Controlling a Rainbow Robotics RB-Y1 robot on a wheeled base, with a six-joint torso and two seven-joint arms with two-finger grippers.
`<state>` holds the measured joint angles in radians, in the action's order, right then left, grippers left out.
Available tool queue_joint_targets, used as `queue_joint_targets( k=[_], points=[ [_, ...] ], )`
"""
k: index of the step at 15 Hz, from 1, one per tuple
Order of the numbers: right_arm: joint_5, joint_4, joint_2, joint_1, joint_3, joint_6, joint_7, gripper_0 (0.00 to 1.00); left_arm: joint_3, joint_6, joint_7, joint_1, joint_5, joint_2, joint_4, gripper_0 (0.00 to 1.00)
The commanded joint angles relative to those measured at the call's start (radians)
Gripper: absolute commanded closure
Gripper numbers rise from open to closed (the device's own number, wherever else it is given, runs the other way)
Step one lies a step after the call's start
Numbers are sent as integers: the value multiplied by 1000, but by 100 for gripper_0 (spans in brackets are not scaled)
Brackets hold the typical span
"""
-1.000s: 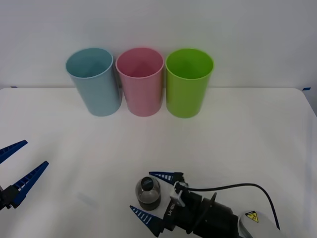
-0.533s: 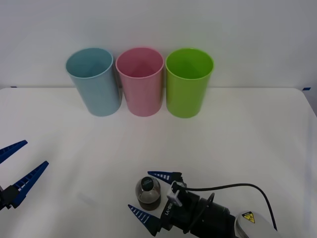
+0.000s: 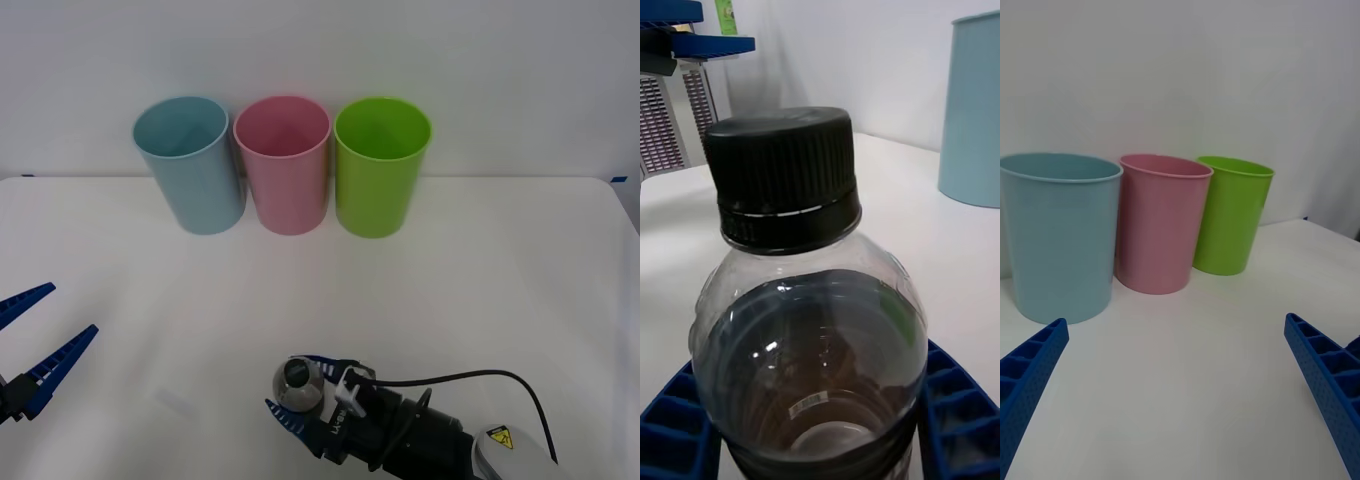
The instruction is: Grasp the object on the table and drop it into the matching bin: aluminum can to the light blue bin, PET bottle to the pink bin.
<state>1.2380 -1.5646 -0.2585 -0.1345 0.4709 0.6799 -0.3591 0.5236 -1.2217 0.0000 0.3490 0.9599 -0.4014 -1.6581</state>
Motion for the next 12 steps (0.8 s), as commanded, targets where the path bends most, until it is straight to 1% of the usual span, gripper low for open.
queue_joint_targets(
  k=[1,6,8,10,12],
  points=[
    [0,0,1,0,0,0,-1,100,0,0,0,0,0,0,0,0],
    [-5,0,-1,4,0,9,-1,100,0,0,0,0,0,0,0,0],
    [-41,0,-1,6,-2,18,-1,100,0,0,0,0,0,0,0,0],
    [-54,-23,-1,6,-21,33,6,100,0,0,0,0,0,0,0,0],
    [-58,-51,-1,6,-64,64,23,100,0,0,0,0,0,0,0,0]
  ],
)
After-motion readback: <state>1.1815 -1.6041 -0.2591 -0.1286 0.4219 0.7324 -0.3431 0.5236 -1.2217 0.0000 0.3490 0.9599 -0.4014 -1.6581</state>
